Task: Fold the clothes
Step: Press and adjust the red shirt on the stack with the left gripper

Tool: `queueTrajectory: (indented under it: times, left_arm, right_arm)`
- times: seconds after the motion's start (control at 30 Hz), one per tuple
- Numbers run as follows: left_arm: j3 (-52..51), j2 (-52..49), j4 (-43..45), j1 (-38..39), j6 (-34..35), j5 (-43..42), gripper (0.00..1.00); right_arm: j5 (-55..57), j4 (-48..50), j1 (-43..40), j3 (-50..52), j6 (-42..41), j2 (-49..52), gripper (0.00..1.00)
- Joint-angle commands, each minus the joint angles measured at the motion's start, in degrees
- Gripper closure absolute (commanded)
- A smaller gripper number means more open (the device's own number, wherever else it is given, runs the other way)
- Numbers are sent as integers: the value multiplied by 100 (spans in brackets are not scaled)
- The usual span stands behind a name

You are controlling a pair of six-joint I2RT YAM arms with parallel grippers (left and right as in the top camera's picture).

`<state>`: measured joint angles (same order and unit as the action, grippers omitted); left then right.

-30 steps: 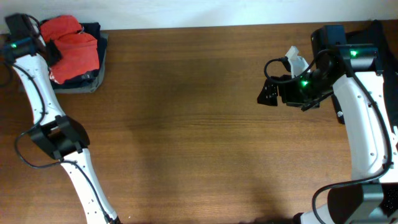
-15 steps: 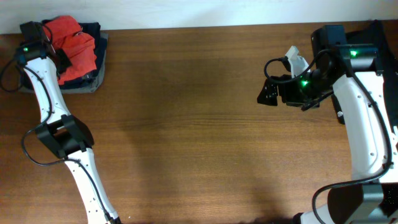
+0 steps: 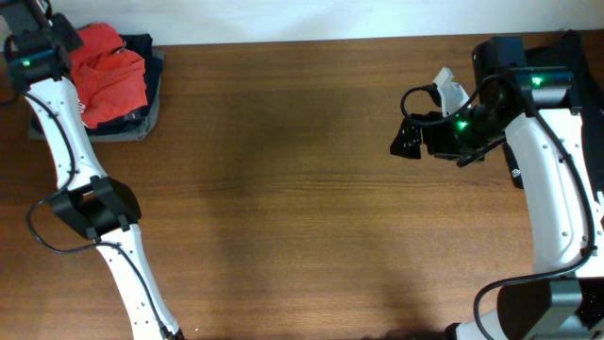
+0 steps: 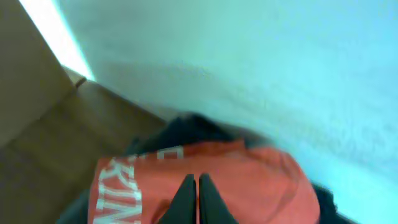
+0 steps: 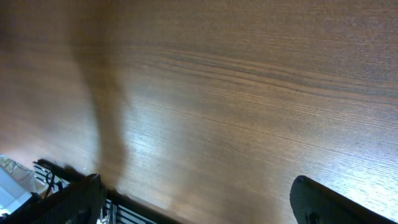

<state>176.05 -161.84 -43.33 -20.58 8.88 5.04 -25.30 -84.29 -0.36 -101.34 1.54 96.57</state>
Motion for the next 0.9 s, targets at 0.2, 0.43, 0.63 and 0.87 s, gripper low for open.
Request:
queueTrajectory:
  times: [0.2, 0.43, 0.63, 0.87]
  left_arm:
    - [-1416, -367, 1985, -9, -595, 144, 89]
    - [-1574, -942, 2232, -24, -592, 142, 88]
    - [-1508, -999, 2210, -22, -595, 142, 88]
    - [-1019, -343, 1989, 111, -592, -269, 88]
  right_arm:
    - [50, -15, -42, 17, -28, -129, 1]
    - [24, -15, -42, 17, -52, -129, 1]
    - [26, -111, -42, 17, -50, -129, 1]
    - [28, -186, -39, 17, -48, -129, 1]
